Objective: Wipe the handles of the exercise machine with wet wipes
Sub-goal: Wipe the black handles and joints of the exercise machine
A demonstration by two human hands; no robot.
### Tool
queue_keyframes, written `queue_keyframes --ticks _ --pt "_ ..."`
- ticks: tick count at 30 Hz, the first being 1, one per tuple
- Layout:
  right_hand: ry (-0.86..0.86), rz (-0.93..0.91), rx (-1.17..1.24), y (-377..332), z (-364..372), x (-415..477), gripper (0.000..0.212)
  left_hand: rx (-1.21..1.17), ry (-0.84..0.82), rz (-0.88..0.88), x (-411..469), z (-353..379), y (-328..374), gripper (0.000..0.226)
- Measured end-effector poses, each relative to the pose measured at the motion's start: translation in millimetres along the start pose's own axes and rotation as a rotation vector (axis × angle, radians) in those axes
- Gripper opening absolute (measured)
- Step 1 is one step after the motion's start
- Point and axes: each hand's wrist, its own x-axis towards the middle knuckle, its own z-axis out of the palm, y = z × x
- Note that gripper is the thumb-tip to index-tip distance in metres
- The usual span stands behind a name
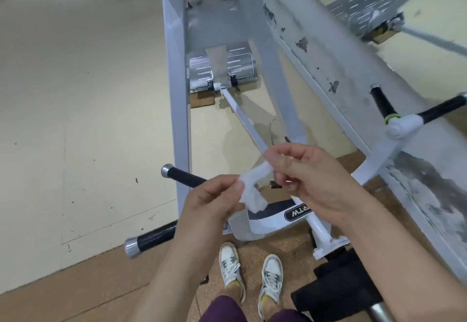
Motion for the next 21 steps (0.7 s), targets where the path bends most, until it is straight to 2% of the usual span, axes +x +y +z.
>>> queue_keyframes --ticks 3,8,10,15,18,21 --pt "-0.01 0.017 0.27 -3.4 -3.2 -32.0 0.024 -0.203 0.056 0.001 -18.6 10.0 17.5 0.018" --pt "0.1 -0.089 0.612 -6.2 8.8 -78.5 0.017 -0.442 -0.007 -0.008 -43.7 17.1 44.6 0.011" --pt "0.109 -0.126 0.519 -5.1 19.3 -93.9 0.022 -0.447 -0.074 -0.005 -51.0 12.5 48.0 0.008" --pt "-0.004 -0.181 -0.046 -2.9 62.7 -137.2 0.052 -0.204 -0.224 0.04 -85.1 -2.9 51.9 0.01" --pt "0.123 -0.219 -0.096 -0.1 81.9 -154.0 0.036 0.086 -0.254 0.119 -99.0 -7.3 49.6 0.018" --pt "0.256 -0.254 -0.13 3.9 76.7 -167.6 0.013 0.205 -0.353 0.129 -104.1 -7.6 46.5 0.035"
